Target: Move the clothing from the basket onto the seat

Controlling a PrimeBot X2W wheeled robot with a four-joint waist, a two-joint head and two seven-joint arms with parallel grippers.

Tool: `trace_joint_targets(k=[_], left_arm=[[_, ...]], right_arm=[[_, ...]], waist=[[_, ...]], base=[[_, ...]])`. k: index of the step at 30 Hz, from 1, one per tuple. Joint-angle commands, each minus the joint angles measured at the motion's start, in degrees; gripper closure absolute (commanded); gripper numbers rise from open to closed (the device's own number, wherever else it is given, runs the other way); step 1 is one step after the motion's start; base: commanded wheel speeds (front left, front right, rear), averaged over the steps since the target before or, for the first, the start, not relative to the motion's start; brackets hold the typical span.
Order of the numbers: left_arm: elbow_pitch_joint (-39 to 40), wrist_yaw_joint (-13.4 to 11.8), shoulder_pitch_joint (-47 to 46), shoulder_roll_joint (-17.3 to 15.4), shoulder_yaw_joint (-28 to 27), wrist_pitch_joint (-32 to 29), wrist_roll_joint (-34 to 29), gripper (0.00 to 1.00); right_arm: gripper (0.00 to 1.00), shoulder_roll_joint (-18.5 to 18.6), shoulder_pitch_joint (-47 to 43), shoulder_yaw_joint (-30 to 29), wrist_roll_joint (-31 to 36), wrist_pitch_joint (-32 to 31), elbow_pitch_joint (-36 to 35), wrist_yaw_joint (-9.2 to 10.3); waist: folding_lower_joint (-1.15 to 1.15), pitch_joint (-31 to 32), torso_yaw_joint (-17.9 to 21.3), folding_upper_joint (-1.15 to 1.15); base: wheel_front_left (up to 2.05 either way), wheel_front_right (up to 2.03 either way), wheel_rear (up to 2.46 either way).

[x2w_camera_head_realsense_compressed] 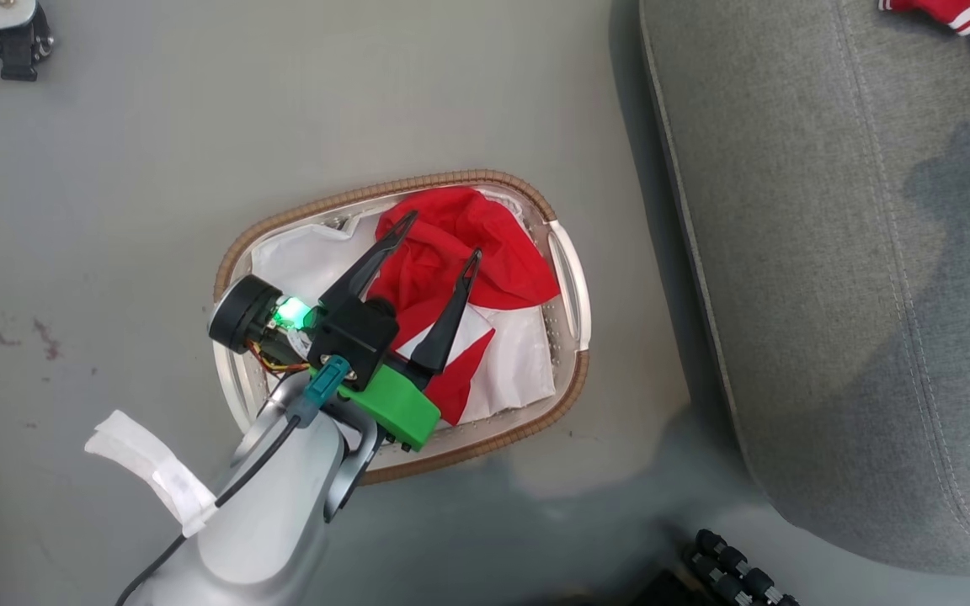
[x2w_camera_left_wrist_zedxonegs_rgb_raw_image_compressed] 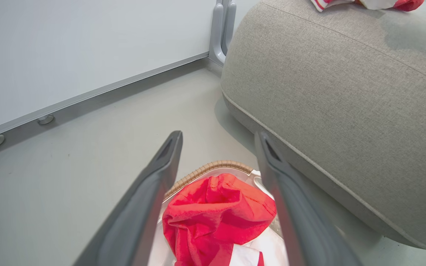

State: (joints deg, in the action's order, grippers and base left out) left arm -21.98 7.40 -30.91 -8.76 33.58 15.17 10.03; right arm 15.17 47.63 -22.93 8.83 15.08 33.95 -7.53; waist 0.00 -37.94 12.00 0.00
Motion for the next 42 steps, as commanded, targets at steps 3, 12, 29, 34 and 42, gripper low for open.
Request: trace_joint_targets(k=[3, 12, 29, 34, 42], left_arm=[[-0.3, 0.1, 1.0, 0.2, -0.3, 0.0, 0.4, 0.0], [-0.5, 0.1, 2.5, 1.3, -1.1, 0.0, 1.5, 0.0], [0.5, 0.1, 8.3, 4.5, -5.8, 0.0, 4.5, 0.0], [1.3, 0.0, 11.3, 5.1, -10.0, 0.0, 5.2, 0.0], [2.5, -0.8, 17.4, 5.7, -18.3, 0.0, 6.0, 0.0]], right_arm=[[0.0, -1.0, -4.4, -0.2, -1.1, 0.1, -0.7, 0.08], [0.0, -3.4, -13.2, 0.2, -2.9, 0.1, -4.0, 0.08], [0.0, -0.7, -15.3, 5.2, -2.7, 0.1, -6.8, 0.08], [0.0, -3.3, -14.5, 8.9, -4.3, 0.1, -5.5, 0.08], [0.0, -9.2, -17.6, 13.5, -8.7, 0.1, -4.9, 0.08]], waist=[[0.0, 1.7, 0.1, 0.0], [0.0, 6.4, 0.1, 0.0], [0.0, 21.1, -3.6, 0.0], [0.0, 25.3, -5.5, 0.0], [0.0, 29.3, -8.8, 0.0]], base=[[0.0, 0.0, 0.0], [0.0, 0.0, 0.0], [0.0, 0.0, 0.0], [0.0, 0.0, 0.0], [0.0, 0.0, 0.0]])
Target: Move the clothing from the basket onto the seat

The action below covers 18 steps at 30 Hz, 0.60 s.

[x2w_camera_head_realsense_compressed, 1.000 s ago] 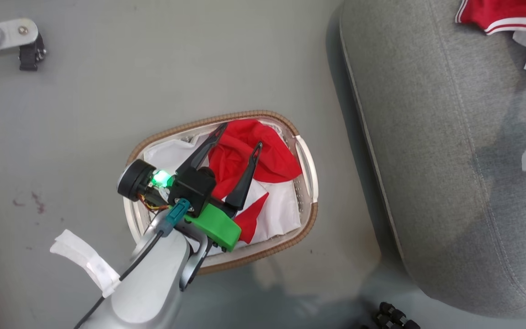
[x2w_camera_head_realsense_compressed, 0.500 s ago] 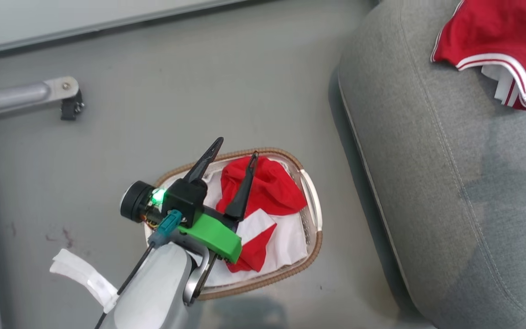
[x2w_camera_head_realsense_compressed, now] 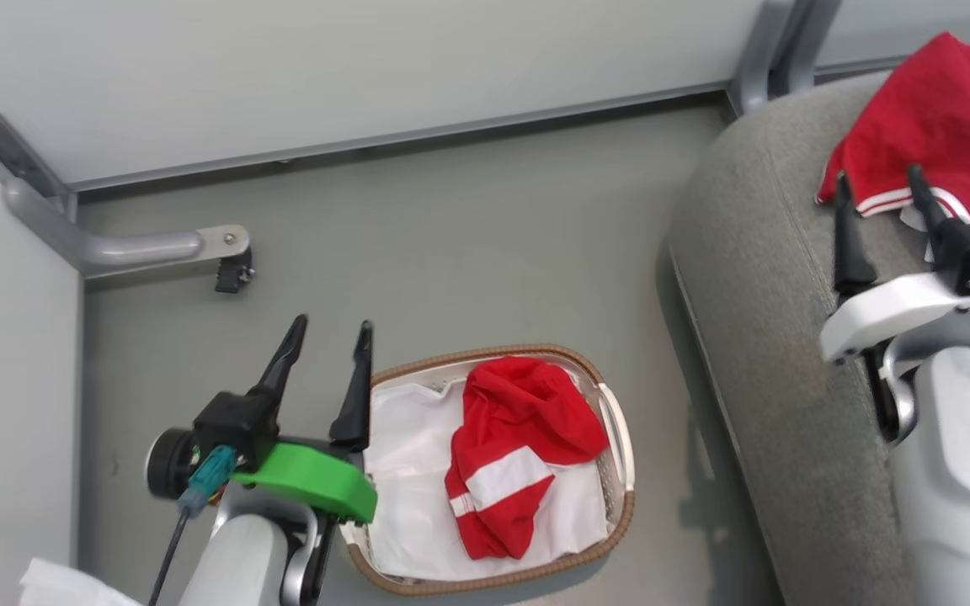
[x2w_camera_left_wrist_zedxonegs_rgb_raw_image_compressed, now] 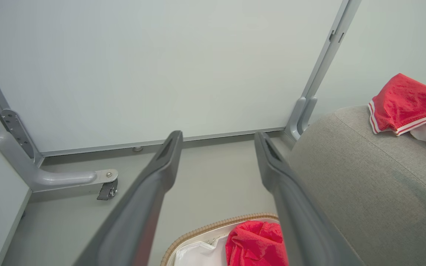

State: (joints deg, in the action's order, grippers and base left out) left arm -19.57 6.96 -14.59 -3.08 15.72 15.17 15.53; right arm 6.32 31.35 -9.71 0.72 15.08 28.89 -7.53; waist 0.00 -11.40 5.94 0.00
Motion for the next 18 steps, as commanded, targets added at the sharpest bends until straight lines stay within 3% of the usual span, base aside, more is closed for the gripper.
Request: trace_joint_targets(k=[1, 7, 18], left_arm=[[0.2, -0.3, 1.7, 0.0, -1.2, 0.0, 0.6, 0.0], [0.3, -0.3, 6.5, 0.2, -5.2, 0.0, 1.0, 0.0], [0.4, -1.0, 12.2, 0.2, -7.3, 0.0, 2.5, 0.0]], right_arm=[[0.0, -0.8, -2.0, 0.7, -0.9, 0.1, 0.1, 0.08], [0.0, -3.0, -8.1, 3.5, -4.1, 0.1, -1.2, 0.08], [0.0, -3.3, -19.1, 6.2, -12.3, 0.1, -3.9, 0.08]], waist=[[0.0, 3.2, -3.1, 0.0], [0.0, 5.9, -5.3, 0.0], [0.0, 9.4, -6.7, 0.0]], base=[[0.0, 0.0, 0.0], [0.0, 0.0, 0.0], [0.0, 0.0, 0.0]])
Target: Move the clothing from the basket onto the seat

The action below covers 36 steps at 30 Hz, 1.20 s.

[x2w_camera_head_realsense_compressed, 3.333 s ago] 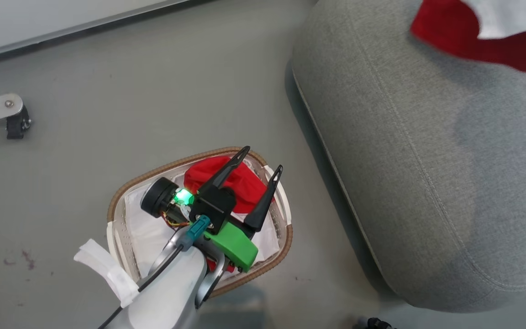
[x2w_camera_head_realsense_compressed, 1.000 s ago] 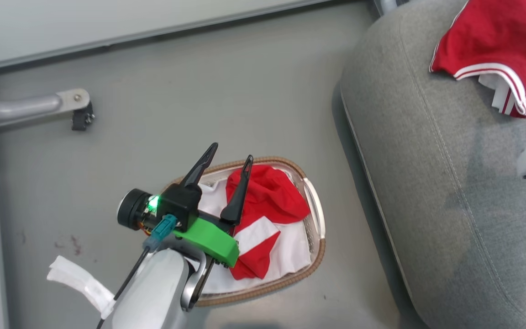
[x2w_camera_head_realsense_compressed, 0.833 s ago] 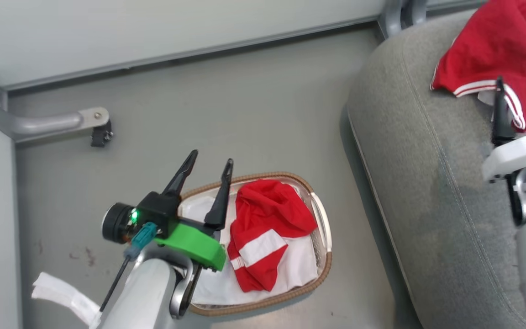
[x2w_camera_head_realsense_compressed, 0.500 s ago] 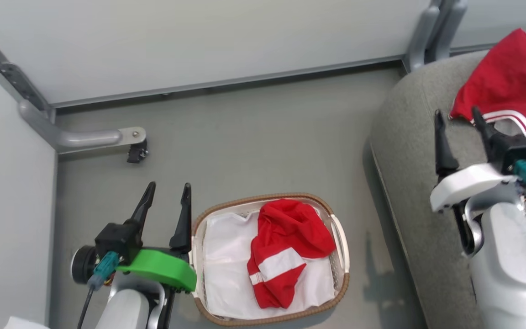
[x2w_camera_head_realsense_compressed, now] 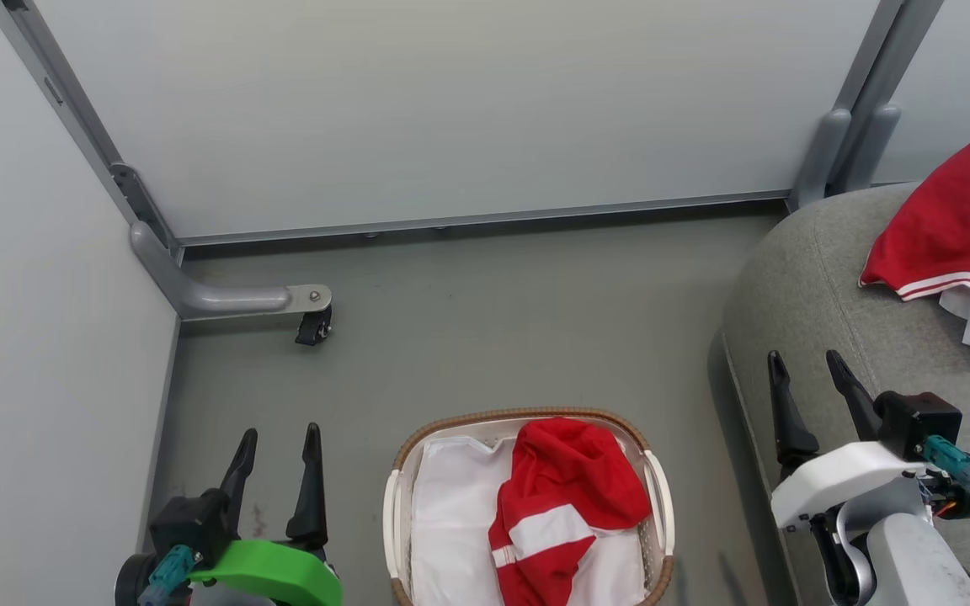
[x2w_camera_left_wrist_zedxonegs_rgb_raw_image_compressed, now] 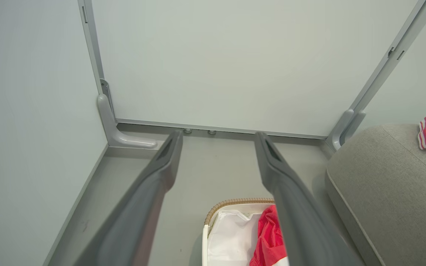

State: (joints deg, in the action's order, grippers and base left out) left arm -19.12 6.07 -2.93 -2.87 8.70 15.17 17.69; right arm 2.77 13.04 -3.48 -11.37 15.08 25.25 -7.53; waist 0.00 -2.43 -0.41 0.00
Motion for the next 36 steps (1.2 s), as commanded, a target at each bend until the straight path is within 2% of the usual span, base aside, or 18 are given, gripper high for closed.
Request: trace_joint_targets(k=[1, 8, 36], left_arm=[[-0.1, -0.1, 0.8, 0.0, -0.3, 0.0, 0.4, 0.0], [-0.6, -0.3, 2.0, 0.0, -0.1, 0.0, 0.9, 0.0], [-0.8, 0.2, 0.4, 0.0, 1.1, 0.0, 0.0, 0.0]], right_arm=[[0.0, 0.2, -1.3, 0.0, -0.2, 0.1, -0.5, 0.08], [0.0, 0.2, -3.2, 0.5, 2.3, 0.1, -1.5, 0.08], [0.0, 0.2, -2.5, 0.7, 1.5, 0.1, -2.8, 0.08]], waist=[[0.0, 0.6, -0.4, 0.0], [0.0, 1.1, -0.4, 0.0], [0.0, -0.5, 0.0, 0.0]], base=[[0.0, 0.0, 0.0], [0.0, 0.0, 0.0], [0.0, 0.0, 0.0]])
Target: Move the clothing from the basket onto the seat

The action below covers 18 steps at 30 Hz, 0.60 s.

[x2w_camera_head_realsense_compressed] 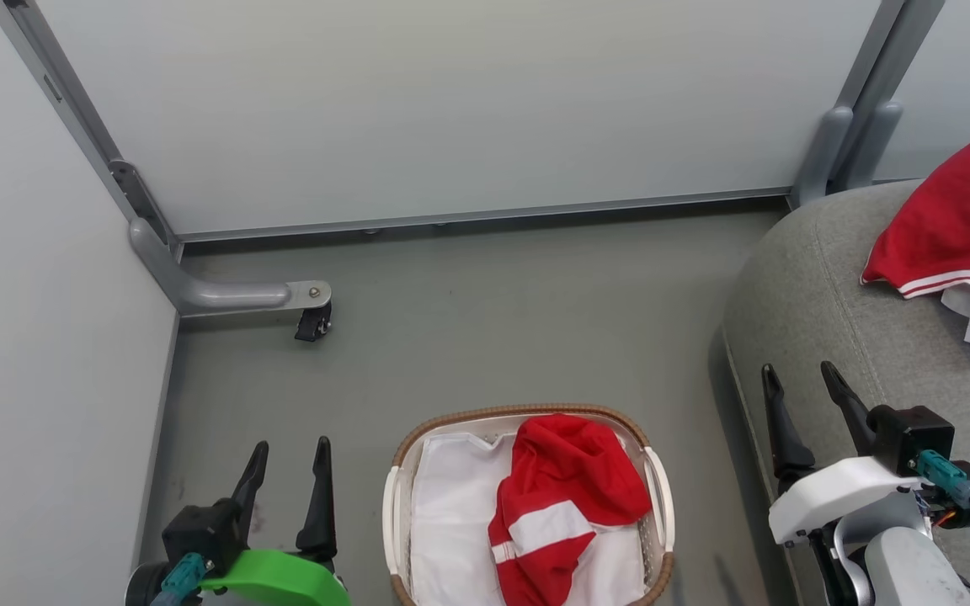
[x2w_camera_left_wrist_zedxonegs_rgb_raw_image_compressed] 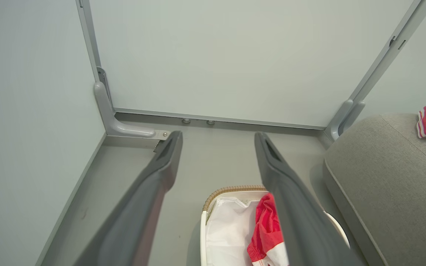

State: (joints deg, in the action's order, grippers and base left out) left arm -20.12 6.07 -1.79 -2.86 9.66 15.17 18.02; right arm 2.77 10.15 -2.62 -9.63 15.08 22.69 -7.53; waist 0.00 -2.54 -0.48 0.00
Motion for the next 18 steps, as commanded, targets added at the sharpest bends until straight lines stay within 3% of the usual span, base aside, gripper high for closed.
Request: trace_joint_targets(k=[1, 9, 18], left_arm=[[0.2, 0.3, -1.1, -0.1, 0.3, 0.0, -0.5, 0.0], [-1.1, 0.9, -6.6, -0.1, 3.9, 0.0, -2.7, 0.0], [-9.5, 1.5, -21.8, -0.9, 12.4, 0.0, -7.4, 0.0]], right_arm=[[0.0, 0.2, 0.6, -0.2, -0.2, 0.1, -0.4, 0.08], [0.0, 0.2, 3.3, -1.1, -0.5, 0.1, -2.0, 0.08], [0.0, 0.2, 9.9, -0.8, 1.7, 0.1, -5.1, 0.08]], waist=[[0.0, -0.7, 0.0, 0.0], [0.0, -5.8, 0.6, 0.0], [0.0, -18.0, 3.3, 0.0]], base=[[0.0, 0.0, 0.0], [0.0, 0.0, 0.0], [0.0, 0.0, 0.0]])
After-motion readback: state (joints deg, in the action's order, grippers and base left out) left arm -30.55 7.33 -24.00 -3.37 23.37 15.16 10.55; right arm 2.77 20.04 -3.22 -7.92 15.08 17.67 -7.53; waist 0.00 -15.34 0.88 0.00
